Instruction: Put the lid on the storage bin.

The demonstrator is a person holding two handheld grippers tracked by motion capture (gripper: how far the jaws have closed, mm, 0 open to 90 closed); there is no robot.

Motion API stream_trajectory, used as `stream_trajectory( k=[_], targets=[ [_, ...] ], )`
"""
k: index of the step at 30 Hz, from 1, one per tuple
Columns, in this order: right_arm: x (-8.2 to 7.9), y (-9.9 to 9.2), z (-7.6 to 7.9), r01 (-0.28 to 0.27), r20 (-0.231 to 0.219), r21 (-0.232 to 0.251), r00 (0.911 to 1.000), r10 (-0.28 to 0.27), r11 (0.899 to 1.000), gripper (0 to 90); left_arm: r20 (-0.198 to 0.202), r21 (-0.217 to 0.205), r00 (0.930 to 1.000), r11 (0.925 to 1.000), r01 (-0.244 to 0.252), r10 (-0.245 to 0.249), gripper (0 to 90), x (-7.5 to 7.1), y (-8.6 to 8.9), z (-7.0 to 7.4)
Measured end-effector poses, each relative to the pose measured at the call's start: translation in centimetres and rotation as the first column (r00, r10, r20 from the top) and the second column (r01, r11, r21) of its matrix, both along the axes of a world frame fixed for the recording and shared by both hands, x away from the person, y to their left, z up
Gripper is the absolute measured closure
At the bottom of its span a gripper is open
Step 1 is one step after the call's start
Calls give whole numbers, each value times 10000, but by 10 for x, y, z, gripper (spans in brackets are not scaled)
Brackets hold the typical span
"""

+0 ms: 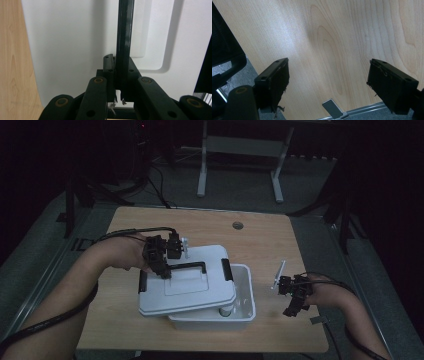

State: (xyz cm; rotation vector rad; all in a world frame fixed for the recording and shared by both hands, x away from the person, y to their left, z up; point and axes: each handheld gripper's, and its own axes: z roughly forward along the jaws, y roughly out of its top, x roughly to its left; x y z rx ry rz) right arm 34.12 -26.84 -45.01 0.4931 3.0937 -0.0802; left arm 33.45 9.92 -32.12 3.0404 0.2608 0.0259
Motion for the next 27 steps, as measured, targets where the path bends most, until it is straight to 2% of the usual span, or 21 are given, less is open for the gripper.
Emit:
stream_trajectory(
  k=[4,6,12,19,24,27],
  targets=[
    [0,0,0,-14,7,-3,10000,14,10000,172,-17,-4,10000,10000,44,-44,838,1,-5,-1],
    [0,0,1,-24,10,23,10000,24,10000,172,-28,41,9994,9994,336,-336,838,-1,-15,-2],
    [0,-1,0,-1,-20,5,10000,1,10000,172,35,17,9982,9982,598,-598,838,-2,-28,-2],
    [0,0,-1,3,-15,20,10000,-3,10000,172,-74,11,9952,9953,973,-973,838,-4,-43,-4],
    [0,0,-2,16,-45,62,10000,-16,10000,172,-43,-35,9939,9939,1101,-1101,838,-4,-52,-6],
    [1,0,-4,-2,-67,12,10000,2,10000,172,-187,74,9914,9915,1299,-1297,838,-6,-60,-11]
  ],
)
